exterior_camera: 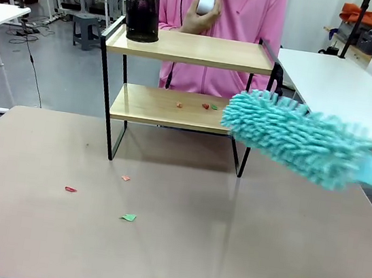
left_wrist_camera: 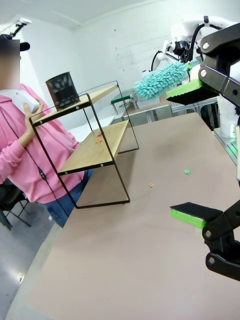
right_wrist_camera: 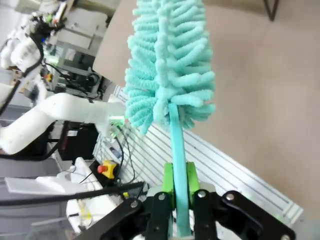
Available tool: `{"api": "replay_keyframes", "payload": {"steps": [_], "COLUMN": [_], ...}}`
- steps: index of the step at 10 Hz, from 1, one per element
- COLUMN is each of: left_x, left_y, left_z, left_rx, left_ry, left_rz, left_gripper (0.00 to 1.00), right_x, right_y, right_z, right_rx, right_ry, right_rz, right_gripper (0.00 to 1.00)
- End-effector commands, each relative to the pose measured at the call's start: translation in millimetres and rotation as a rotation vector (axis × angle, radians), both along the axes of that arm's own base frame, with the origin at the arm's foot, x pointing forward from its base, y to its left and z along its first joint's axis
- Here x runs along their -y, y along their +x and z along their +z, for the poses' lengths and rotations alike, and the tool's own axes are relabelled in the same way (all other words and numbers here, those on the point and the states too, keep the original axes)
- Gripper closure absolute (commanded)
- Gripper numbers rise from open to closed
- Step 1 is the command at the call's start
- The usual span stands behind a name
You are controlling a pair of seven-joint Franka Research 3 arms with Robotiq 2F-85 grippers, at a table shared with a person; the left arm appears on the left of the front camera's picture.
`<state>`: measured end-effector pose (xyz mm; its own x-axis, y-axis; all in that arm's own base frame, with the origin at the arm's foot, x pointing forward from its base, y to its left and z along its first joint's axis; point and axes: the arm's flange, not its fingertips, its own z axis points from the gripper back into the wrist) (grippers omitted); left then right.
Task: Clean the shelf.
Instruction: Clean the remaining tier of the Shelf with the Duster once objects are removed.
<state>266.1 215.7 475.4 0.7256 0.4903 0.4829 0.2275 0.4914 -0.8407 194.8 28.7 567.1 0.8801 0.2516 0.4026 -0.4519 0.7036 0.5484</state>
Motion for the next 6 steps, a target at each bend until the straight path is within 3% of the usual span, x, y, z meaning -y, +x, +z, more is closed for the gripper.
{"api": "replay_keyframes", "payload": {"steps": [1, 2, 3, 6], "left_x": [1.6, 1.6, 1.6, 1.6], "left_y": [1.4, 1.4, 1.4, 1.4], "left_z": [0.4, 0.4, 0.4, 0.4], "left_rx": [0.034, 0.034, 0.034, 0.034], "left_ry": [-0.006, -0.006, -0.006, -0.006], "left_rz": [0.001, 0.001, 0.001, 0.001], "left_gripper": [0.00, 0.00, 0.00, 0.00], "right_x": [-10.0, 0.0, 0.0, -33.3], "right_y": [18.5, 0.0, 0.0, 31.4], "right_z": [-21.5, 0.0, 0.0, -1.2], "right_rx": [0.019, 0.000, 0.000, 0.038], "right_ry": [-0.043, 0.000, 0.000, -0.113], "right_rz": [-0.078, 0.000, 0.000, -0.073], "right_gripper": [0.87, 0.87, 0.87, 0.87]}}
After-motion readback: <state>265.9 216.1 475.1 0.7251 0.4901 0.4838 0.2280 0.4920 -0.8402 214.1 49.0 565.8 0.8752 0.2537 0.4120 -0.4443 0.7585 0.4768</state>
